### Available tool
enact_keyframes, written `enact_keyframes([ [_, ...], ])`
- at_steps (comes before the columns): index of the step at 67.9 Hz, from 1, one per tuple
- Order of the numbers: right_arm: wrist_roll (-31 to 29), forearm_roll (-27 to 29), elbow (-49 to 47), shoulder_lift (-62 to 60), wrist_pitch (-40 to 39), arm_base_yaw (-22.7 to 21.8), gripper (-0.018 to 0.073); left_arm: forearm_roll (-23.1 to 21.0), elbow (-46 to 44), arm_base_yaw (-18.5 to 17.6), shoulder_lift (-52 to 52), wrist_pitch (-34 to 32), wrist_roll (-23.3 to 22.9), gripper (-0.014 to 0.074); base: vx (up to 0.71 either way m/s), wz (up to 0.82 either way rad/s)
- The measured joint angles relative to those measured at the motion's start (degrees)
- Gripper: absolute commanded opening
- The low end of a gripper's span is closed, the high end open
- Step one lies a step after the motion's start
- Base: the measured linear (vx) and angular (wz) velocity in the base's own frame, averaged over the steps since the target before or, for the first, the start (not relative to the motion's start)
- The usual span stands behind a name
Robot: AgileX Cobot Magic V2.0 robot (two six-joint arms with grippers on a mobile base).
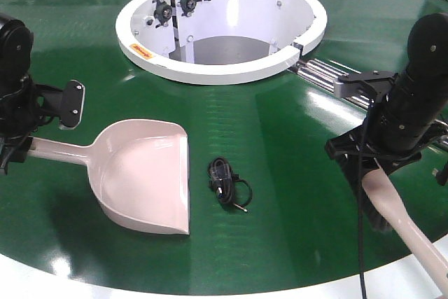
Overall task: Clean and inspect green conveyor with broom and dustpan
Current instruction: 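Grasp the dustpan handle with the left gripper and drag it beside the cable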
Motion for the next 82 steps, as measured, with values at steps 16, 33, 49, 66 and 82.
enact_keyframes([
  [16, 0.0, 0.0, 0.0, 0.0, 0.0, 0.0, -0.0004, -2.0, 0.0, -1.3, 0.0, -0.5, -0.2, -0.0008, 0.0, 0.0],
  [33, 0.0, 0.0, 0.0, 0.0, 0.0, 0.0, -0.0004, -6.7, 0.0, -2.3, 0.2, -0.9, -0.6, -0.0006, 0.0, 0.0],
  [49, 0.0, 0.0, 0.0, 0.0, 0.0, 0.0, -0.0004, -6.8, 0.0, -2.3, 0.5, -0.9, -0.6, -0.0006, 0.0, 0.0],
  [66, 0.0, 0.0, 0.0, 0.0, 0.0, 0.0, -0.0004, -6.8, 0.0, -2.3, 0.5, -2.0, 0.8, -0.0006, 0.0, 0.0],
  [82, 0.0, 0.0, 0.0, 0.0, 0.0, 0.0, -0.0004, -6.8, 0.0, -2.3, 0.5, -2.7, 2.2, -0.0006, 0.0, 0.0],
])
